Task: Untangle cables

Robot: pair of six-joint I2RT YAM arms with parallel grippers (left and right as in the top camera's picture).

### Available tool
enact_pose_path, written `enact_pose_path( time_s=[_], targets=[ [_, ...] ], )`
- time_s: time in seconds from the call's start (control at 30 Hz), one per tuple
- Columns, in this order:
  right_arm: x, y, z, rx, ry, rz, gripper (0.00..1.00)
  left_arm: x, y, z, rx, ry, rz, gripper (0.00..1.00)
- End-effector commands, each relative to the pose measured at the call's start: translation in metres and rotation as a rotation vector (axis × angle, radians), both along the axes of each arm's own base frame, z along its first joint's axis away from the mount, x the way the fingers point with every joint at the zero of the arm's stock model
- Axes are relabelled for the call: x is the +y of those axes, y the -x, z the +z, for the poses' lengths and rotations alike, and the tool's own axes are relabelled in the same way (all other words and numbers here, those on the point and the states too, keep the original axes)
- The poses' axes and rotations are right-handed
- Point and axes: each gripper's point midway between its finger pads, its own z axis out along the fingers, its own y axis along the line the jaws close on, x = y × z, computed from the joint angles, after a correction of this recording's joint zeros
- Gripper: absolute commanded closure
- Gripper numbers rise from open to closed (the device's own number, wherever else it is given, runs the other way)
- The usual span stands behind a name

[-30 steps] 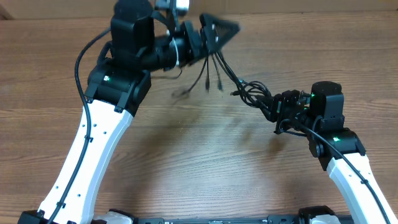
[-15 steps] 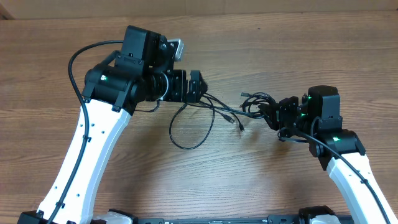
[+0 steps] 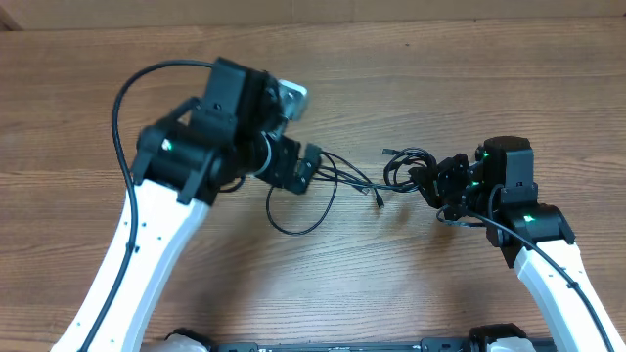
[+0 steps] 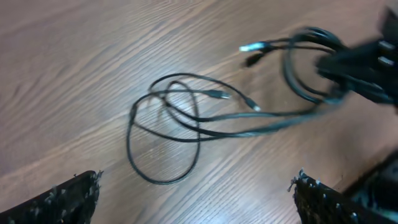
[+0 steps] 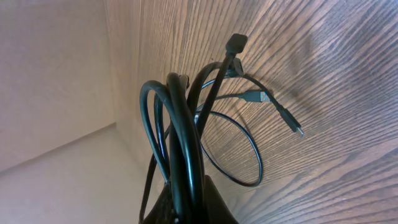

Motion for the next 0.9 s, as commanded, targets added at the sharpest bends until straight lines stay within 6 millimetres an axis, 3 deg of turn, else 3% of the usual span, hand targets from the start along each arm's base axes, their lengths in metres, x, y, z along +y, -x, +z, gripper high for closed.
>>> enact_pose_path(
  time_s=[0.0,0.23,0.63,0.87],
  targets=[
    [0.005,0.0,0.006,-0.029,-0.006,0.037,0.96,-0.015,0.015,0.014,-0.084,-0.026,-0.122,0.0],
    [0.015,0.005,0.012,-0.061,-0.036,0.12,0.96,-0.043,0.027,0.018,-0.185,-0.098,-0.257,0.0],
    [0.031,-0.008,0.045,-0.208,-0.125,0.193,0.96,-0.057,0.025,0.027,-0.214,-0.037,-0.266,0.0],
    [0.047,-0.012,0.08,-0.546,-0.048,0.425,0.96,-0.059,0.022,0.029,-0.24,-0.042,-0.287,0.0]
  ],
)
